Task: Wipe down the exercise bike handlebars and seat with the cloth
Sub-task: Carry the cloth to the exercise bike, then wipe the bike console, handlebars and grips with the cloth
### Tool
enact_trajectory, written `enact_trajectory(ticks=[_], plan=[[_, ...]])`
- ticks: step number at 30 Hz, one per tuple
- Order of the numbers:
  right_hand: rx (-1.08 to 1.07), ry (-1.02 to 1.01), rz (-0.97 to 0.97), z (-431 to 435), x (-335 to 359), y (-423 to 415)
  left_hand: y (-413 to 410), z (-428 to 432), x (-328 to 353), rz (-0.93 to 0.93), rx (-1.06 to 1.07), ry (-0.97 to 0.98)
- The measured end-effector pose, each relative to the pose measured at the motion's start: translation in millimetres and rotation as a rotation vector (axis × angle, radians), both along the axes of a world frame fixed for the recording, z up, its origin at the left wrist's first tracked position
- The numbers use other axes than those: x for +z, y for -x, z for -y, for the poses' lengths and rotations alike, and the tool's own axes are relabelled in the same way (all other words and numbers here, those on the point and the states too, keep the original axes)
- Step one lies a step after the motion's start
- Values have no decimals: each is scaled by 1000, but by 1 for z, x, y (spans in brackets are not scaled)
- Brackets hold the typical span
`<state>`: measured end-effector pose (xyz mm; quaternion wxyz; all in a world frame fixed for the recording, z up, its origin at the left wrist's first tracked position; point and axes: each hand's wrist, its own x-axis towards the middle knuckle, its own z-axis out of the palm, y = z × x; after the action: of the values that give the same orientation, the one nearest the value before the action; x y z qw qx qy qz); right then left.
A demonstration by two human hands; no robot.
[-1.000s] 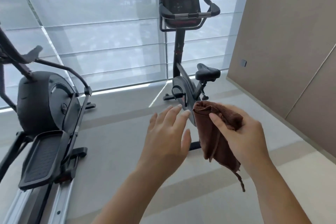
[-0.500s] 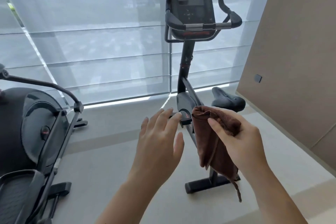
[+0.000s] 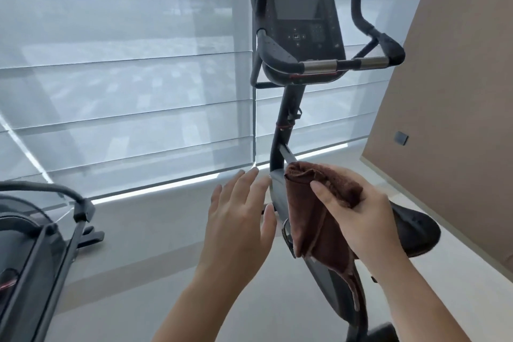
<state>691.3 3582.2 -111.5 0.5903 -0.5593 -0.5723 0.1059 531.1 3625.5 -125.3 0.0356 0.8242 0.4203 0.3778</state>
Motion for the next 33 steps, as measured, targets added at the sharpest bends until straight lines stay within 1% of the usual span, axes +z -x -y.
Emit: enact_trajectory(ticks=[5,11,15,19,24,28,31,33], plan=[[24,1,-4,-91,-2,-25,-22,-89,0,-14,-13,-48],[-6,-65,-55,-208,0,-76,-75,-206,14,-22,-35,-97],[-42,-80,-106,-270,13,-113,-117,-270,38,44,-63,-98],[-161,-87,-203,-314,25,-147,-150,-318,50,33,-100,-118],[-355,-112,-219,-348,42,-192,-178,-366,56,-6,-132,-112],[-482,-283,-134,-379,70,-223,-191,-398,60,-8,-154,-126],[-600,-456,51,-408,103,-237,-196,-416,65,-14,-178,-139],[-654,-507,185,-426,120,-244,-199,-425,68,-10,-195,-146]])
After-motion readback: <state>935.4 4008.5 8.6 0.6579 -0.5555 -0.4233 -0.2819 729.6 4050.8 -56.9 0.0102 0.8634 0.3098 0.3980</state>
